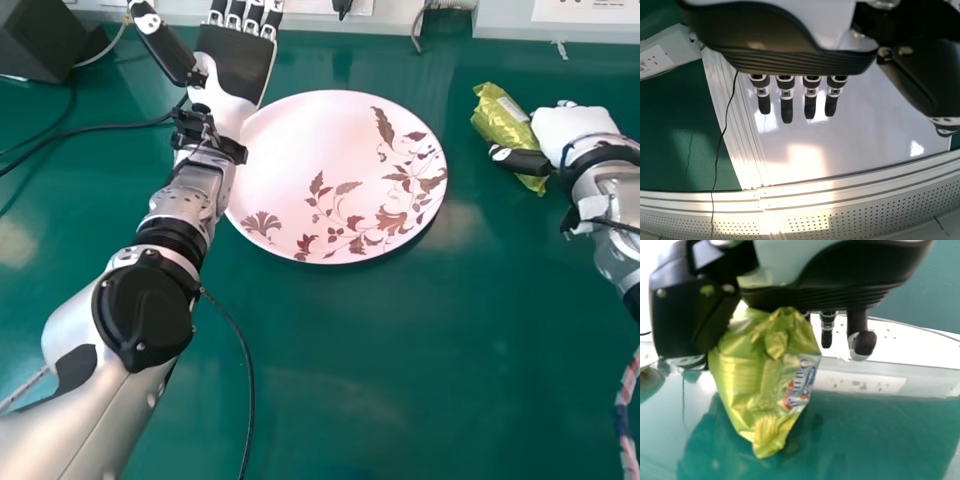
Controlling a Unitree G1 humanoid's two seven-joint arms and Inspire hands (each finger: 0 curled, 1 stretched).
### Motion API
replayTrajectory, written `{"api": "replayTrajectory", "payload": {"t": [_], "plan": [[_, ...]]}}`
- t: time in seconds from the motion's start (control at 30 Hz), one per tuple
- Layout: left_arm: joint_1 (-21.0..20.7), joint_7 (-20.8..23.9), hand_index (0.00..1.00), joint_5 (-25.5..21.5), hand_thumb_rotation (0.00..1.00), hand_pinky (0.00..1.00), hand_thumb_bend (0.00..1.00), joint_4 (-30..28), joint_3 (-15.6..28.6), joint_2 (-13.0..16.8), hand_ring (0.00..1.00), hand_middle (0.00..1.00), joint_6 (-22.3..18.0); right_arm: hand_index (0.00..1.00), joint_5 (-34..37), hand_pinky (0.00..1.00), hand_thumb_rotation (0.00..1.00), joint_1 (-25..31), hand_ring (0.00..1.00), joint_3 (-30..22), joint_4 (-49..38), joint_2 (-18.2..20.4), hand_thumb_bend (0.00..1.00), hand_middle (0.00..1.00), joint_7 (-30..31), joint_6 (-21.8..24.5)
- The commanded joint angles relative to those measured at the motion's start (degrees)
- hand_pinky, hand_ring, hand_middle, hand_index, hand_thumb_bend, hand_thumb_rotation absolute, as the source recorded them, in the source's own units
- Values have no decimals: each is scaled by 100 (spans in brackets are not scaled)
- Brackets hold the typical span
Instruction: Pick up biscuit and place it in the plate
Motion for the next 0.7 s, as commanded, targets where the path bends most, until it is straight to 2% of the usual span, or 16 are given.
{"api": "replayTrajectory", "payload": {"t": [0.0, 0.67], "plan": [[-79, -8, 100, -16, 49, 100, 100, -3, -4, -23, 95, 100, 12, 47, 76, 0, 5, 177, 0, 2, -14, -23, 51, 0, 150, -45], [-91, 180, 100, -92, 49, 100, 100, -4, 37, -44, 97, 100, 93, 47, 158, 0, 5, 339, 0, -282, -720, -211, 51, 0, 550, 149]]}}
